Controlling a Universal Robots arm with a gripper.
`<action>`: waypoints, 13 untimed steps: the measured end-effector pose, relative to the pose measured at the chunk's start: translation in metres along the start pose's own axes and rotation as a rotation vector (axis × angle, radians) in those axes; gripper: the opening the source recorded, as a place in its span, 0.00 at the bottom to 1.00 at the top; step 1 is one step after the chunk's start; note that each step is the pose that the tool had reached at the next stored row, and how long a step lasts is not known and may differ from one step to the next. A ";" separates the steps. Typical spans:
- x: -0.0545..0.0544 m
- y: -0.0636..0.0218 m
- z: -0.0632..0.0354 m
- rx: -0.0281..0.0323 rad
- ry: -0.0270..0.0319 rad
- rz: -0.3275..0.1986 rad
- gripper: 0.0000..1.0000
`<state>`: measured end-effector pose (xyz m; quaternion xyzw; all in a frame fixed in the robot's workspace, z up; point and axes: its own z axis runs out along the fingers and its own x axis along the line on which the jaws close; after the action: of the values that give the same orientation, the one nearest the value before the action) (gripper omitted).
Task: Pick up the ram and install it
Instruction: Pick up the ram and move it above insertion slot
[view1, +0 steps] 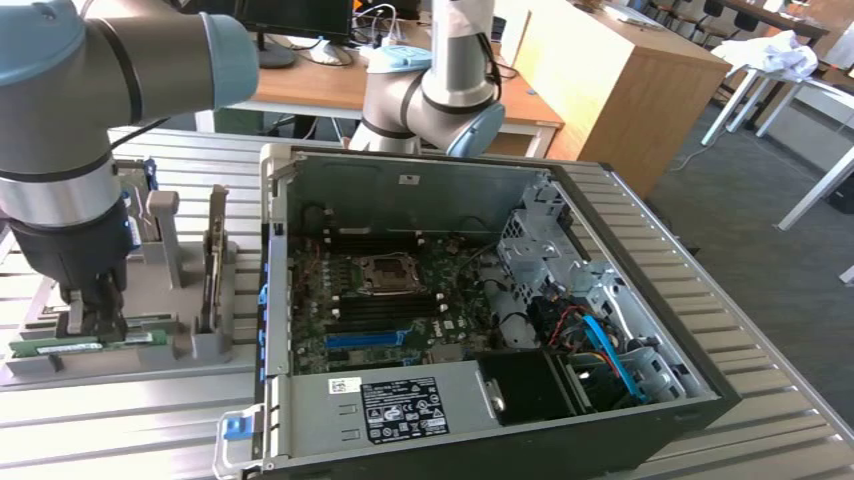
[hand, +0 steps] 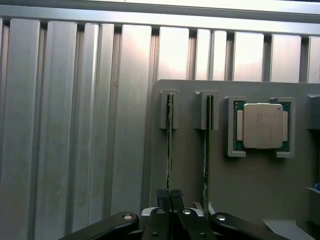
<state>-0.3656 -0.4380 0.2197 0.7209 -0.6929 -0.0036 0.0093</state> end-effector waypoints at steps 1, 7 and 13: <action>0.000 -0.0001 -0.0018 0.0000 0.0000 0.000 0.12; 0.000 -0.0003 -0.0146 0.0000 0.0000 0.000 0.12; 0.000 -0.0006 -0.0280 0.0000 0.0000 0.000 0.12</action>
<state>-0.3645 -0.4382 0.2478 0.7209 -0.6929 -0.0036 0.0093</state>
